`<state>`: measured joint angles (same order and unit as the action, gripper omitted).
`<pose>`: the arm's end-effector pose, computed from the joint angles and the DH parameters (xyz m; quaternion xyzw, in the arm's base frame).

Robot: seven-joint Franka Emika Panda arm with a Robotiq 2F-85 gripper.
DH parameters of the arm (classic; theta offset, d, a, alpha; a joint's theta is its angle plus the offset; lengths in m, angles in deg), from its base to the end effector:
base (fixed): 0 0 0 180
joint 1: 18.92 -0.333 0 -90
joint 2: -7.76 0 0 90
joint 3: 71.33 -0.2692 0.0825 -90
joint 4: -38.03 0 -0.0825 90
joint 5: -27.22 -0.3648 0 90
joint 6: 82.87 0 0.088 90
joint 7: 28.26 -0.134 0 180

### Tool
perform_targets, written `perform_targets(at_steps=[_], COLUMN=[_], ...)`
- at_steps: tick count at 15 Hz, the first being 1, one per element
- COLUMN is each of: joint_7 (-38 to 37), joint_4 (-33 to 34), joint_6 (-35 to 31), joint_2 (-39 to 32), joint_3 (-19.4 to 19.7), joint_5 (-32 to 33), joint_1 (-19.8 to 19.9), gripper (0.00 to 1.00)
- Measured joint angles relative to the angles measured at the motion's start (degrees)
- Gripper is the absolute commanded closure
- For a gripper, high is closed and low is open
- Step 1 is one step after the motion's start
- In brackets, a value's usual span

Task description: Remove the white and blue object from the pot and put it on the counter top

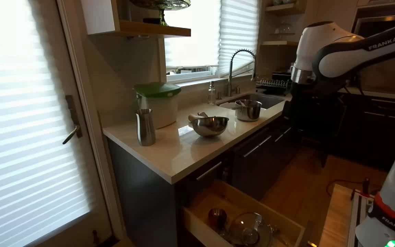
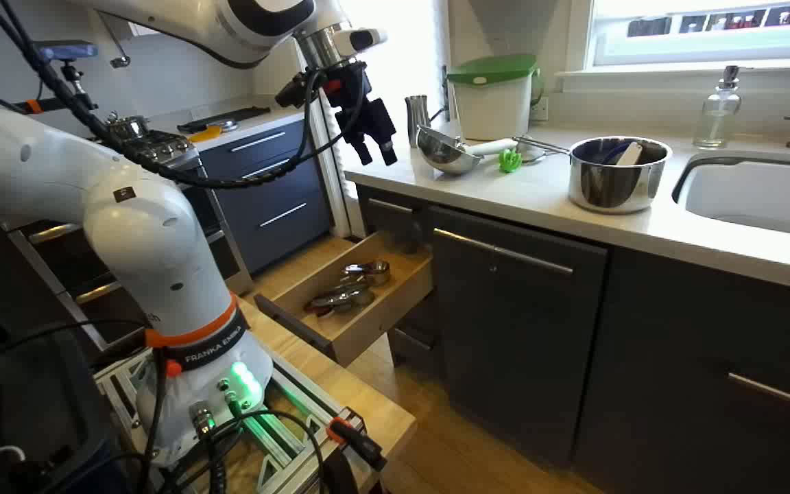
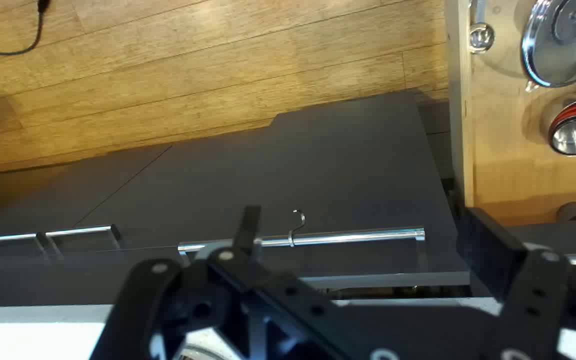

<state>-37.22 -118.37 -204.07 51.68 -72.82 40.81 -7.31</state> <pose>0.3407 -0.0786 0.4038 0.9840 -0.1142 0.0733 0.1155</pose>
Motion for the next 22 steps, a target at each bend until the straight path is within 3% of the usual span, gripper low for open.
perform_targets(at_steps=[6,11,17,22], joint_7=[0.0,-9.1,-6.8,-1.2], joint_4=[0.0,3.3,18.4,34.6], joint_6=[0.0,-1.9,-12.7,-11.7], joint_2=[0.0,-2.8,-18.1,-33.0], joint_3=[0.0,0.3,8.6,11.8], joint_5=[0.0,-1.6,-11.3,-20.2], joint_1=[0.0,1.0,1.9,-0.3], gripper=[0.0,0.0,0.0,0.0])
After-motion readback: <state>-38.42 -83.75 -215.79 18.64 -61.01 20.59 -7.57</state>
